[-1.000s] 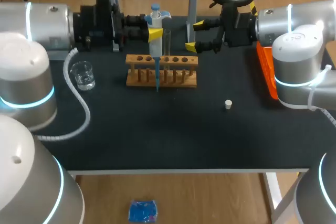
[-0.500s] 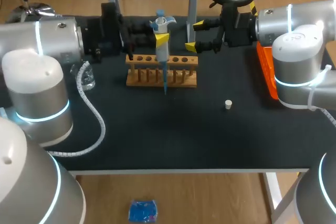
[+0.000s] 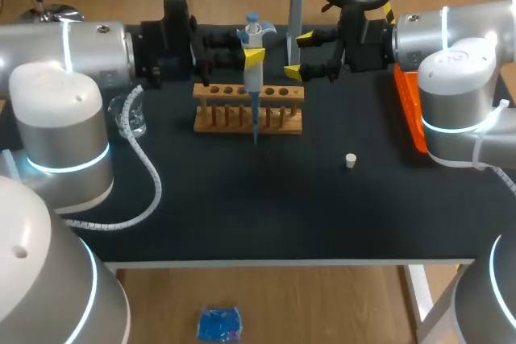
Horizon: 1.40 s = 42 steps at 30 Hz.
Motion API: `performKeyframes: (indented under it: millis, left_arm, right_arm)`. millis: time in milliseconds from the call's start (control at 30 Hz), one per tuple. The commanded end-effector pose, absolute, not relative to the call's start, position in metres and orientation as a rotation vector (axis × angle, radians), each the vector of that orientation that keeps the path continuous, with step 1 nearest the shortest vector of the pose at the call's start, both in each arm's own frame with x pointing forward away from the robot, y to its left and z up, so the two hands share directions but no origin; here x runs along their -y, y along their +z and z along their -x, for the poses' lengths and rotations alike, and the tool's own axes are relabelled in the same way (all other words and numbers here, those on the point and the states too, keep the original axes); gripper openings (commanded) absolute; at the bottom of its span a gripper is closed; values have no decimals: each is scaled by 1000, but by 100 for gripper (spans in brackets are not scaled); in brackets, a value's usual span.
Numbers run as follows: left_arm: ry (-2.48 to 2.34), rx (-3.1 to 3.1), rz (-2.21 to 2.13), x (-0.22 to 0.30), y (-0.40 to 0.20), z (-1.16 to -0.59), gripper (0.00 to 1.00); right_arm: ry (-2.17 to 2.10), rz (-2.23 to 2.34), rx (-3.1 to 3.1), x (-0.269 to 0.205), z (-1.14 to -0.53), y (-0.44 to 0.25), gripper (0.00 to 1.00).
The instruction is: Invert the test tube, pick up the pipette, mount the tip to pipette, aspirate from beaker and dispense into the tube, eject the tip, return the pipette, and cap with the stopper.
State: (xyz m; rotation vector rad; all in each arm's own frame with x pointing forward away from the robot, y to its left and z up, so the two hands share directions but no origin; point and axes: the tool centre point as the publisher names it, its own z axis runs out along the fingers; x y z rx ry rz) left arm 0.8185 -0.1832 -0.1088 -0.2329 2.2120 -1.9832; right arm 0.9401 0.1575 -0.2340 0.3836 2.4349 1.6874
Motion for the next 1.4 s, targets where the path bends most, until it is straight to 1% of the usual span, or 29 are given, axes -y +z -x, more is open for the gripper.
performKeyframes:
  millis: [33, 533, 667, 1033, 1233, 1400]
  left_arm:
    - [-1977, -2223, 237, 184, -110, -819, 0]
    - [-1977, -2223, 237, 184, -110, -819, 0]
    - [-1977, -2223, 237, 184, -110, -819, 0]
    - [-1977, -2223, 237, 184, -110, -819, 0]
    - [-1977, -2223, 237, 184, -110, -819, 0]
    - [-1977, -2223, 237, 184, -110, -819, 0]
  right_arm:
    - [1687, -384, -2433, -158, -940, -234, 100]
    - [1687, -384, -2433, -158, -940, -234, 100]
    - [1698, -373, -2461, -146, -931, -236, 100]
    - [1831, -257, -2418, -89, -881, -227, 100]
    - [1954, -74, -2371, -76, -849, -223, 100]
    - [2017, 48, -2355, -77, -829, -221, 100]
